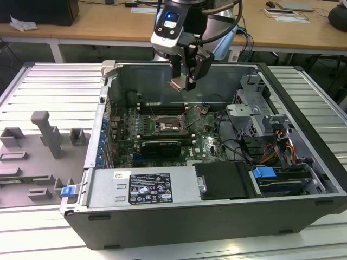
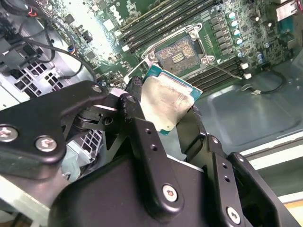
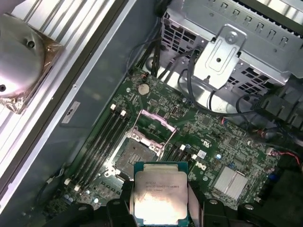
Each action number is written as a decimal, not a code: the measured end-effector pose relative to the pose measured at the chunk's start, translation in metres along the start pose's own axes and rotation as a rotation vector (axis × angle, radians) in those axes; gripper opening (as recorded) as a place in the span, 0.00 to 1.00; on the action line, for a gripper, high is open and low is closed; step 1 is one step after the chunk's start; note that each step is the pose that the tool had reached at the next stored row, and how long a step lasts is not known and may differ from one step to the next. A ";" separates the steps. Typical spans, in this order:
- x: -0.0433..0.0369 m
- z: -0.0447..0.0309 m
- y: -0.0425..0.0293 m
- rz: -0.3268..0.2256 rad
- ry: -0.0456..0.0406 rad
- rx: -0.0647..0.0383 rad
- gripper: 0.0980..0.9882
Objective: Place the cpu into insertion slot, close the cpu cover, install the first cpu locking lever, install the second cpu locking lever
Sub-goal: 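Place the cpu into insertion slot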
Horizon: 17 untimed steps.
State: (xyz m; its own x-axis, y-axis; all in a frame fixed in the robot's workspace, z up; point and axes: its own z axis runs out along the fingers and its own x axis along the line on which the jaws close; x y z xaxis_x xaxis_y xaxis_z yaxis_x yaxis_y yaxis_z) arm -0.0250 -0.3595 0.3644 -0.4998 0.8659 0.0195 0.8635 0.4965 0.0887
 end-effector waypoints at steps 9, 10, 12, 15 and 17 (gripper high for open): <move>-0.0001 0.0035 -0.0003 0.003 -0.0003 0.000 0.49; -0.0001 0.0037 -0.0004 0.003 -0.0004 0.000 0.49; -0.0001 0.0043 -0.0004 0.004 -0.0003 0.000 0.49; -0.0001 0.0051 -0.0005 0.006 -0.0003 0.000 0.49; -0.0001 0.0056 -0.0005 0.007 -0.0005 0.000 0.49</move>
State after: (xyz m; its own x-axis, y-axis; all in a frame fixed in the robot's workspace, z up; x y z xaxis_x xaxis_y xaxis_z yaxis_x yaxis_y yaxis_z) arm -0.0250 -0.3595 0.3588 -0.4940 0.8693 0.0195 0.8668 0.4906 0.0888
